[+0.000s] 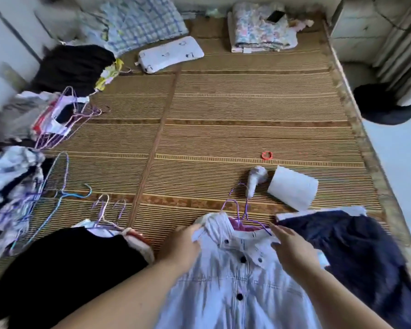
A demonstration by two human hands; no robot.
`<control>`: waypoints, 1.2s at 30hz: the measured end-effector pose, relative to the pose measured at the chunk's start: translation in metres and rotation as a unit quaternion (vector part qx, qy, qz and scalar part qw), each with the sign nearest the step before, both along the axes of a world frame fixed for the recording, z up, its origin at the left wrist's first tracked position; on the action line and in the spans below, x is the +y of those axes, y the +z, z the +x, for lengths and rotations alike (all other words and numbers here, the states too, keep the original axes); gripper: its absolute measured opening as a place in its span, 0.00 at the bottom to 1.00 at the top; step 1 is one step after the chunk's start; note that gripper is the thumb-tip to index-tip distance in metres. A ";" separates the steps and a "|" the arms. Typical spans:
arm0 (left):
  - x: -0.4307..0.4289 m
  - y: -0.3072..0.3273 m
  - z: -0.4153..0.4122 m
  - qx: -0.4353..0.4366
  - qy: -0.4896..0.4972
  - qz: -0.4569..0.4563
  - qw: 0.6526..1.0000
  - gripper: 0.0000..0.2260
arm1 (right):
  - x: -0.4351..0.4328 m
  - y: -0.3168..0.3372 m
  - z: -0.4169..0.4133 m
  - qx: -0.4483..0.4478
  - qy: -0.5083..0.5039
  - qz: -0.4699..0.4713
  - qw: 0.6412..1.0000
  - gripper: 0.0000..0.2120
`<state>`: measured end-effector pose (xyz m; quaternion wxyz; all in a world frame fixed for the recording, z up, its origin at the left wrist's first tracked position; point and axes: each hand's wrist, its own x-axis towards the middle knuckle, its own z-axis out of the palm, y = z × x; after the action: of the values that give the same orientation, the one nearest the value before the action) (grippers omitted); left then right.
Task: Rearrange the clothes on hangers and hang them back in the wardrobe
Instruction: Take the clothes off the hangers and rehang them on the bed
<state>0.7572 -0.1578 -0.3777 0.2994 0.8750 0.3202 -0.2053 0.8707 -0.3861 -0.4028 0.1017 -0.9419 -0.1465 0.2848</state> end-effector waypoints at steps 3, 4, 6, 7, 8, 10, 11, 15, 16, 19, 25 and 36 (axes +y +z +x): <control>-0.001 0.022 -0.006 -0.013 -0.008 -0.031 0.999 0.21 | 0.029 0.020 -0.015 -0.003 0.058 0.014 0.998 0.27; 0.003 0.035 -0.010 -0.018 -0.008 -0.036 0.999 0.21 | 0.041 0.032 -0.020 -0.003 0.075 0.023 0.997 0.27; 0.012 0.059 -0.017 -0.033 -0.009 -0.034 0.999 0.22 | 0.066 0.059 -0.028 -0.014 0.109 0.046 0.993 0.27; 0.021 0.073 -0.024 -0.048 -0.003 -0.030 0.998 0.22 | 0.081 0.077 -0.034 -0.028 0.128 0.060 0.990 0.27; 0.029 0.087 -0.031 -0.063 0.005 -0.028 0.998 0.23 | 0.094 0.093 -0.041 -0.043 0.145 0.077 0.986 0.27; 0.048 0.119 -0.052 -0.094 0.023 -0.020 0.995 0.23 | 0.123 0.129 -0.057 -0.068 0.174 0.107 0.977 0.27; 0.056 0.133 -0.063 -0.108 0.033 -0.013 0.993 0.24 | 0.135 0.145 -0.066 -0.076 0.185 0.122 0.972 0.26; 0.099 0.197 -0.140 -0.162 0.046 0.035 0.985 0.21 | 0.202 0.215 -0.128 -0.089 0.243 0.184 0.948 0.23; 0.109 0.210 -0.161 -0.169 0.043 0.047 0.984 0.20 | 0.218 0.228 -0.145 -0.089 0.260 0.195 0.942 0.22; 0.153 0.249 -0.250 -0.193 0.067 0.089 0.975 0.21 | 0.280 0.269 -0.221 -0.098 0.325 0.214 0.916 0.22; 0.250 0.305 -0.433 -0.242 0.092 0.167 0.951 0.22 | 0.392 0.312 -0.379 -0.116 0.366 0.240 0.892 0.23; 0.391 0.341 -0.670 -0.211 0.192 0.215 0.934 0.22 | 0.548 0.334 -0.549 -0.084 0.419 0.186 0.885 0.25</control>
<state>0.0870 0.2330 -0.0362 0.1988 0.8636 0.4478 0.1190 0.3215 0.1615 -0.0686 0.1335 -0.7770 -0.5858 0.1877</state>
